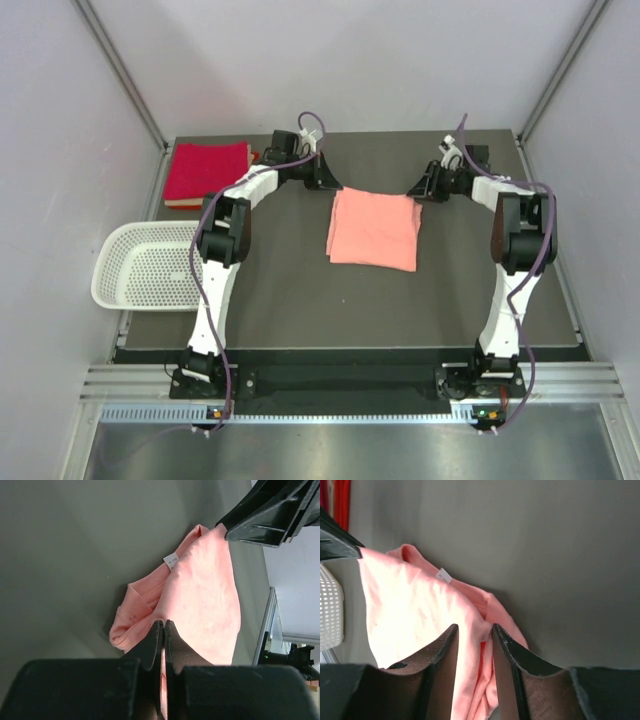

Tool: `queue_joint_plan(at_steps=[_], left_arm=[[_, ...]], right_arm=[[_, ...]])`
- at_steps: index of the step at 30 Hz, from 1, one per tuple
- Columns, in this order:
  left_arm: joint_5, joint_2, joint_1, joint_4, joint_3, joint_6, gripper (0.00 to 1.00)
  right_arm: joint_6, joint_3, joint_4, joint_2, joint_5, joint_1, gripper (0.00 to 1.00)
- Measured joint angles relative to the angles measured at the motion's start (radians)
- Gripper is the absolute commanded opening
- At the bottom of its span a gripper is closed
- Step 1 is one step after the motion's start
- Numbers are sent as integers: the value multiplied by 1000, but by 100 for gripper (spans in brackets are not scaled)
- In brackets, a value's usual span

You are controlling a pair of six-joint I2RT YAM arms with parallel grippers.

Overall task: Fold and stack the t-shirts
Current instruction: Fold the tshirt

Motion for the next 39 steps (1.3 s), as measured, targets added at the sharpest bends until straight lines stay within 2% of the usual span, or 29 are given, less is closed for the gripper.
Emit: queue_joint_plan(at_steps=[4, 8, 11, 15, 27, 39], left_arm=[[0, 1, 0, 0, 0, -2, 0], [0, 5, 0, 5, 0, -2, 0], [0, 10, 0, 8, 0, -5, 0], [3, 11, 0, 11, 0, -11, 0], [6, 11, -6, 100, 0, -143, 0], [8, 25, -22, 157, 50, -250, 0]], right_arm=[[-6, 1, -4, 30, 4, 0, 29], [-10, 1, -4, 38, 6, 0, 5], [-11, 1, -3, 38, 7, 0, 0], [-5, -14, -1, 25, 20, 0, 0], [39, -140, -10, -202, 98, 0, 0], [131, -216, -9, -232, 174, -2, 0]])
